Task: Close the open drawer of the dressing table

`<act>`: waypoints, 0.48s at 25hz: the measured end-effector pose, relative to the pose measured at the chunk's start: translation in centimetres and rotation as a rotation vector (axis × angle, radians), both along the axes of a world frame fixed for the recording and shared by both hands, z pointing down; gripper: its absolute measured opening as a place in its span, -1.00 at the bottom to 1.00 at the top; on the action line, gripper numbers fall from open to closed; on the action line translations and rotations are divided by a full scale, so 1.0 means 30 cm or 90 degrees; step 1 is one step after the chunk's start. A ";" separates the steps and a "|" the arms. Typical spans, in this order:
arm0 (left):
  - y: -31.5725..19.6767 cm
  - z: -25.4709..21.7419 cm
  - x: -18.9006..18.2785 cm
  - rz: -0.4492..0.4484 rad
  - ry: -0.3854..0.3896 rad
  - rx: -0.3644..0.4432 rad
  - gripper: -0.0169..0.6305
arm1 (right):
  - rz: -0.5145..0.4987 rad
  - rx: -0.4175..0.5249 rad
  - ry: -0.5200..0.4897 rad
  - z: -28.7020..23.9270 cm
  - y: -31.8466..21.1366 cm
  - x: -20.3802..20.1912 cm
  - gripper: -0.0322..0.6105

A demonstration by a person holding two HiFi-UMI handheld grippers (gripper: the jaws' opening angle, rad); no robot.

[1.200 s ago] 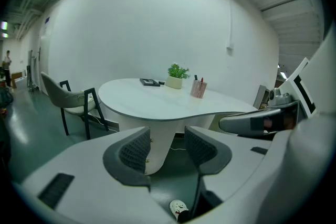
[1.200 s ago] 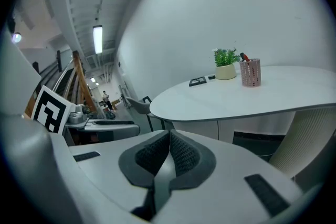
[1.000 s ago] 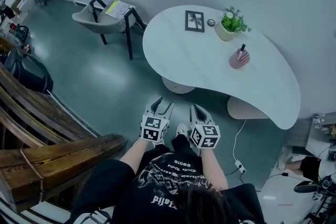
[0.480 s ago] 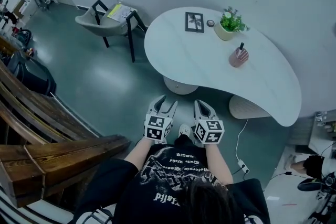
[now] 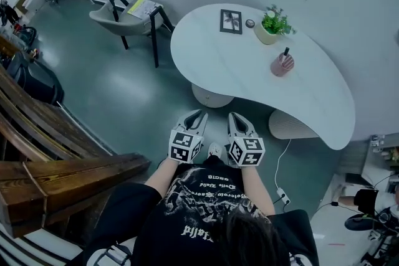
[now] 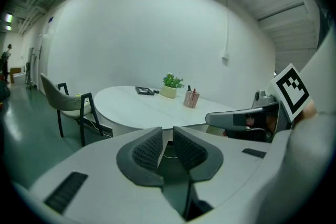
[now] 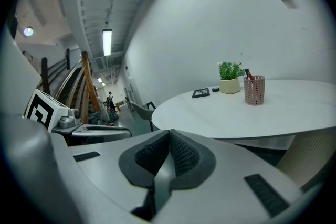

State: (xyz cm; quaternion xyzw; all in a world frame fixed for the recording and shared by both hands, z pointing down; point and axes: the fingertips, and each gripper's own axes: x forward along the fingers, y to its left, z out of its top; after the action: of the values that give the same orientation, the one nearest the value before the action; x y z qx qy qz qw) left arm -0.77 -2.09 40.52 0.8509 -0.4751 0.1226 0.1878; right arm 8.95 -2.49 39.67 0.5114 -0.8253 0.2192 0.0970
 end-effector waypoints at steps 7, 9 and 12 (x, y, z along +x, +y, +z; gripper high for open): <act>-0.016 -0.013 -0.033 -0.047 0.020 -0.003 -0.87 | -0.030 -0.006 0.013 0.012 0.003 -0.018 -0.82; -0.015 -0.010 -0.028 -0.040 0.014 -0.002 -0.88 | -0.033 -0.004 0.019 0.010 -0.004 -0.019 -0.82; -0.009 -0.005 -0.022 -0.032 0.007 -0.004 -0.88 | -0.033 -0.001 0.034 0.013 -0.014 -0.014 -0.82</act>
State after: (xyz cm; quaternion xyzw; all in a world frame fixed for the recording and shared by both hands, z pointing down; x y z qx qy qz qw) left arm -1.41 -2.35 40.39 0.8388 -0.4948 0.1146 0.1958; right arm 8.54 -2.90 40.05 0.4951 -0.8353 0.2039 0.1249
